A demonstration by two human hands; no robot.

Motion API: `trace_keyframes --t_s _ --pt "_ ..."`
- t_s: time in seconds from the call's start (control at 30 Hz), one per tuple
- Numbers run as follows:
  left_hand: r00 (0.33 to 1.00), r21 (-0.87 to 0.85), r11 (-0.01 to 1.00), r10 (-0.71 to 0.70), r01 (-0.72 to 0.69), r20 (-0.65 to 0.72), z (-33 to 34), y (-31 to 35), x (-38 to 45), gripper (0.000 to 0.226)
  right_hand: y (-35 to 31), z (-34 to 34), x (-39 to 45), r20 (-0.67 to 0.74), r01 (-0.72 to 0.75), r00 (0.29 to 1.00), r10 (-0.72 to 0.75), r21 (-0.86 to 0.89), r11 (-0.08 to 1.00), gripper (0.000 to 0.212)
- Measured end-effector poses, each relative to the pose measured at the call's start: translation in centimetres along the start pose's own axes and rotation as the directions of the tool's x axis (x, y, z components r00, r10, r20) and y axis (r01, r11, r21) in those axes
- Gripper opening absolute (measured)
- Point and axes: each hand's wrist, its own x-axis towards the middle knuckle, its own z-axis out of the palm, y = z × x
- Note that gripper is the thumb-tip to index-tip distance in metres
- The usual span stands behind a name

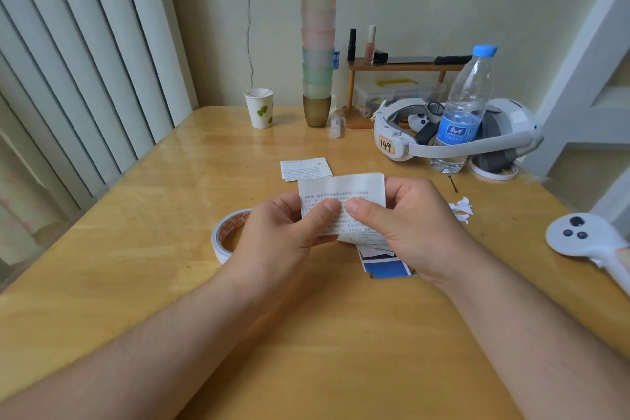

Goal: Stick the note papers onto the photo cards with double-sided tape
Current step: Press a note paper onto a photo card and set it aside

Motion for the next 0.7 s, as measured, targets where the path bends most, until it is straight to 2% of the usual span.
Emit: trace_keyframes --t_s 0.1,0.27,0.43,0.57,0.7 --pt "1.000 -0.011 1.000 0.008 -0.008 -0.001 -0.2 0.1 0.1 0.019 0.0 0.0 0.0 -0.013 0.010 1.000 -0.010 0.008 1.000 0.018" --pt "0.996 0.073 0.995 0.074 -0.071 -0.039 -0.5 -0.3 0.2 0.029 -0.1 -0.5 -0.1 0.047 -0.018 0.999 0.015 0.063 0.998 0.017" --pt "0.998 0.124 0.991 0.057 -0.054 -0.023 -0.7 -0.8 0.2 0.024 0.1 0.2 0.0 0.052 -0.009 0.999 0.003 0.126 0.992 0.016" --pt "0.999 0.089 0.995 0.037 -0.035 -0.012 -0.5 -0.7 0.0 0.025 0.4 0.5 0.2 0.008 0.040 0.999 -0.041 0.095 0.995 0.017" --pt "0.998 0.079 0.996 0.046 -0.043 -0.031 -0.4 -0.5 0.0 0.029 0.3 0.1 0.1 0.047 0.011 0.999 -0.015 0.094 0.996 0.018"
